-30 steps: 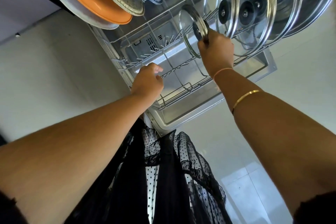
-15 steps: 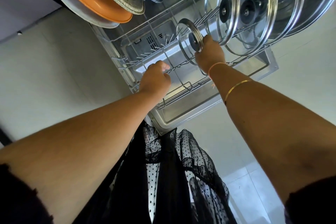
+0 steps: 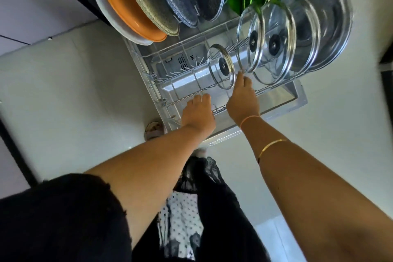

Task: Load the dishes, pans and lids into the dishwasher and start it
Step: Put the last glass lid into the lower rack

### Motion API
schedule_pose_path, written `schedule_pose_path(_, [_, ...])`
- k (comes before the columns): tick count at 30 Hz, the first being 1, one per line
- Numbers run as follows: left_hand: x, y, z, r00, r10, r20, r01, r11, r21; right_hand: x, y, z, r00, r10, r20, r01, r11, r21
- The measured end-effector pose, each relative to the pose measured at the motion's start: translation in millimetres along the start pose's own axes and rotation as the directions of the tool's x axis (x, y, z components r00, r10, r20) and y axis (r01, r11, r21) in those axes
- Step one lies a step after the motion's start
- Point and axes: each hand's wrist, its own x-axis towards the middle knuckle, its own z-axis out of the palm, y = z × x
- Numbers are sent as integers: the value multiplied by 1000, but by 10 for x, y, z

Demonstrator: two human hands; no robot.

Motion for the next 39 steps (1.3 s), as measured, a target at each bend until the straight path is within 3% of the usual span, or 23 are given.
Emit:
schedule_pose_path(4, [-116,233,11,996,-55,-65,56,998,16,-94,83,-58,977,-168,131,191,963,-190])
schedule_pose_path(9, [-111,445,236,977,-172,-126,180,982,52,-57,329,-136,889,-298,347,413,849,-330])
schedule_pose_path(13, [-57,721,592,964,-261,-56,262,965,6,-23,623,-215,807,-367,462,560,724,-403])
schedule_pose_path(18, [-57,915,957,950,-313,-14,313,950,4,58,884,-224,785,-378,491,605,640,-474])
schedule_pose_path(21, [-48,895,1071,947,-311,-74,315,948,40,73,958,-107,785,-400,472,615,588,-525])
schedule_pose_path(27, [-4,950,1194,979,-124,-160,157,963,218,79,1209,52,791,-504,346,596,510,-620])
schedule_pose_path(39, [301,1040,1049,957,-256,-140,285,921,266,312,1065,-10,785,-514,346,595,468,-654])
